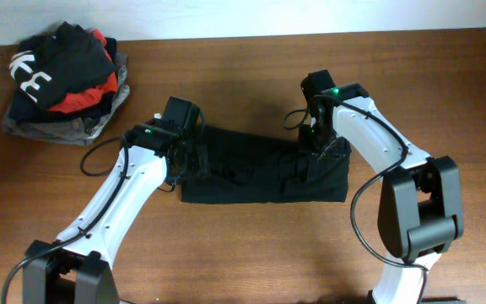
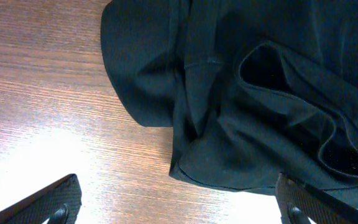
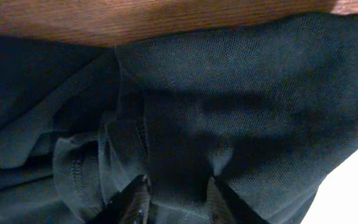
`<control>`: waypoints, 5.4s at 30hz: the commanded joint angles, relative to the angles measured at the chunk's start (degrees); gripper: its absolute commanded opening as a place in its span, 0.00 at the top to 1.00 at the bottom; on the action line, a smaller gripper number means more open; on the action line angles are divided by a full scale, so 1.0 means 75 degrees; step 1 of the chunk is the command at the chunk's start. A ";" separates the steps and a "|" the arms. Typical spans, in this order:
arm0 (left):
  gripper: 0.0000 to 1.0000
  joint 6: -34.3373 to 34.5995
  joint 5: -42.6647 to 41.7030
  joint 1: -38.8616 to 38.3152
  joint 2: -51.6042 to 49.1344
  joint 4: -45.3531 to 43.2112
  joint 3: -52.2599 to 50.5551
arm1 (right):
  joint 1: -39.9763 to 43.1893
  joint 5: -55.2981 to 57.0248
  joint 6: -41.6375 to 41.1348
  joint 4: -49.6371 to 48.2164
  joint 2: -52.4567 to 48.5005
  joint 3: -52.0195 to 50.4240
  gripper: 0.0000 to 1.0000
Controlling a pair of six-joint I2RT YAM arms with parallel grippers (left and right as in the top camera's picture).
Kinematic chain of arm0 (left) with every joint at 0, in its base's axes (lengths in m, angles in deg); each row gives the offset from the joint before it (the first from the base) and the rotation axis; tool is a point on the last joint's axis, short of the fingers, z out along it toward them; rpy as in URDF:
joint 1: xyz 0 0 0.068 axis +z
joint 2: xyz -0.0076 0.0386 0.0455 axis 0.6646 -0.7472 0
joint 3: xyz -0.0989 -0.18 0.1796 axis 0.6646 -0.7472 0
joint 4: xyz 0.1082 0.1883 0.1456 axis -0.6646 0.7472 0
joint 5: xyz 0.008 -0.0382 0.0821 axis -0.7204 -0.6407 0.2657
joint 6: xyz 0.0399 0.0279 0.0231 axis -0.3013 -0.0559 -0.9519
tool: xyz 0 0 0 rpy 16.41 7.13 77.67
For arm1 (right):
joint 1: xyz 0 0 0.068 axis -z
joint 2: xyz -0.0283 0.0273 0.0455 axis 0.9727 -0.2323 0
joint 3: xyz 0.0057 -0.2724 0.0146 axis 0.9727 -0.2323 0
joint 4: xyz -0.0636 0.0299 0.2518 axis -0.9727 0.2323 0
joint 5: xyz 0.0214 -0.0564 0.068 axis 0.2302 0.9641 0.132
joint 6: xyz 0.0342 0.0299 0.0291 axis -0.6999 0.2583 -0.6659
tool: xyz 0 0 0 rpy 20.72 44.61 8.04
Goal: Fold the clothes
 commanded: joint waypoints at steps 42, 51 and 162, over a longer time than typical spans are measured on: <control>0.01 0.0067 0.0000 0.0015 -0.0050 0.0085 -0.0012 | -0.0793 -0.1684 -0.0236 0.0184 -0.0169 0.1346 0.25; 0.01 0.0070 0.0000 0.0015 -0.0050 0.0058 -0.0012 | -0.0006 -0.1862 0.1151 0.2343 0.0000 0.3369 0.29; 0.01 0.0067 0.0262 0.0475 -0.0050 0.0487 -0.0012 | -0.2614 0.1341 -0.0137 -0.0114 -0.0035 -0.0991 0.96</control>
